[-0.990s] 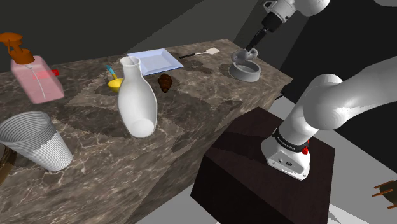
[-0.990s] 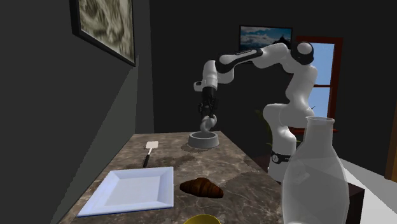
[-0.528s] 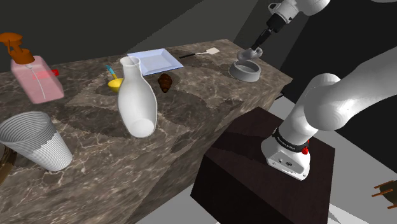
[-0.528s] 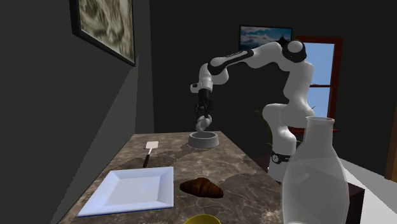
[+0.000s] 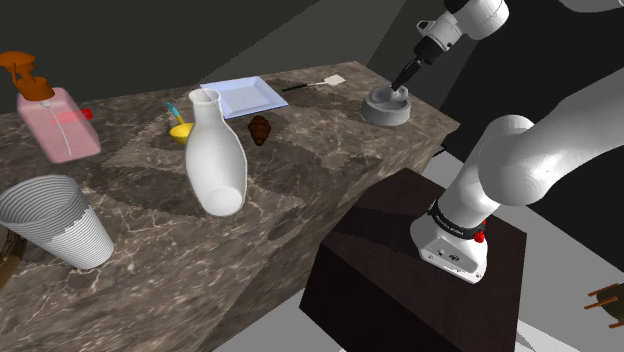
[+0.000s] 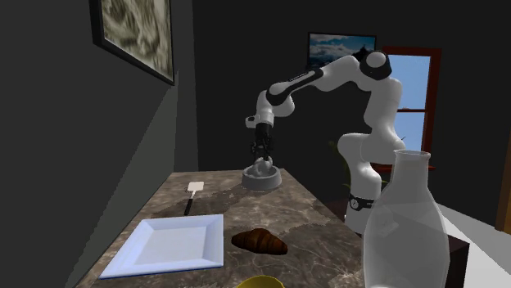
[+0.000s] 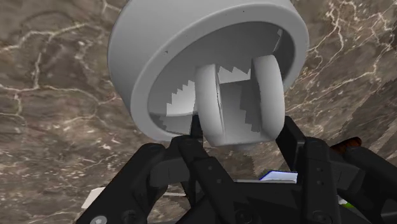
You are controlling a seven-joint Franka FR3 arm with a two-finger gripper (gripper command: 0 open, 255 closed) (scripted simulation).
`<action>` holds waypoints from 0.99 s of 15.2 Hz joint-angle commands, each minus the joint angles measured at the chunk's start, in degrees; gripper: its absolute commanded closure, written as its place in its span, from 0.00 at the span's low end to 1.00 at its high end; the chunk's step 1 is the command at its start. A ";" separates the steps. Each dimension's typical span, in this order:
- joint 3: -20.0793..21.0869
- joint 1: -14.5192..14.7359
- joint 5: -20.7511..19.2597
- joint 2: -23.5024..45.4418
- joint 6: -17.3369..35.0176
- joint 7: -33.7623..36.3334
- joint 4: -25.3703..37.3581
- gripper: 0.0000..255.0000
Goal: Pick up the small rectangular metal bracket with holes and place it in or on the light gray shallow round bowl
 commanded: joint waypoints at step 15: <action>-1.67 1.20 0.99 1.63 2.17 -1.84 -1.28 0.00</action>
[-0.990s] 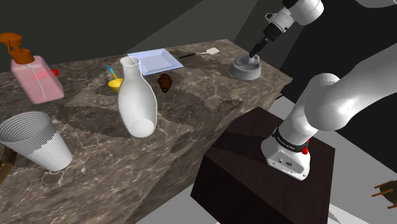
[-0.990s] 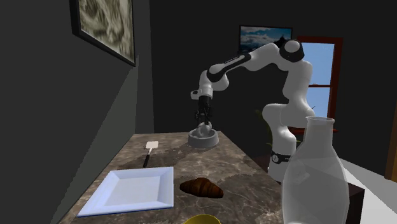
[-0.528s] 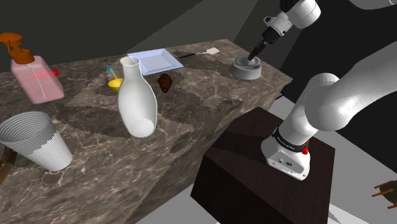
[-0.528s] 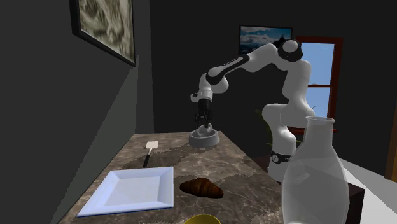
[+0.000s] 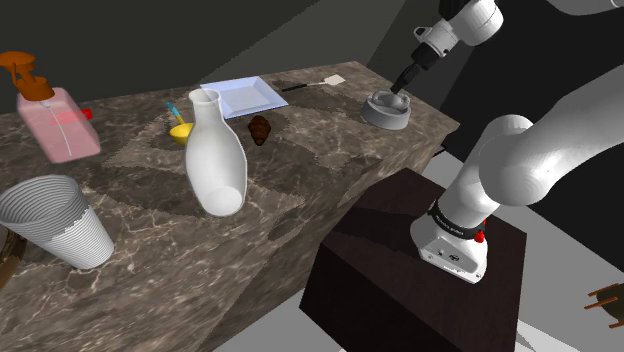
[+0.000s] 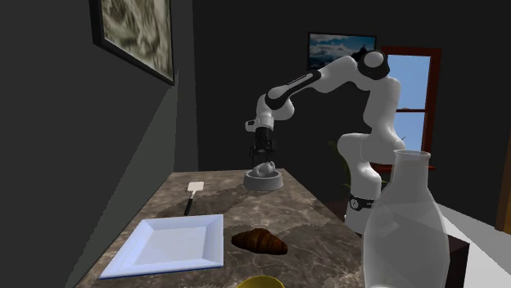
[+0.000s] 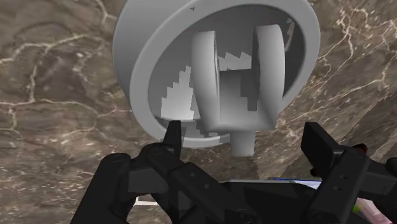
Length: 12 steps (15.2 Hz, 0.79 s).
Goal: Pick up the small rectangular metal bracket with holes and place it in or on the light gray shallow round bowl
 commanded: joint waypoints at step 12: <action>1.21 -2.66 -2.64 -2.50 -7.50 1.79 5.29 0.00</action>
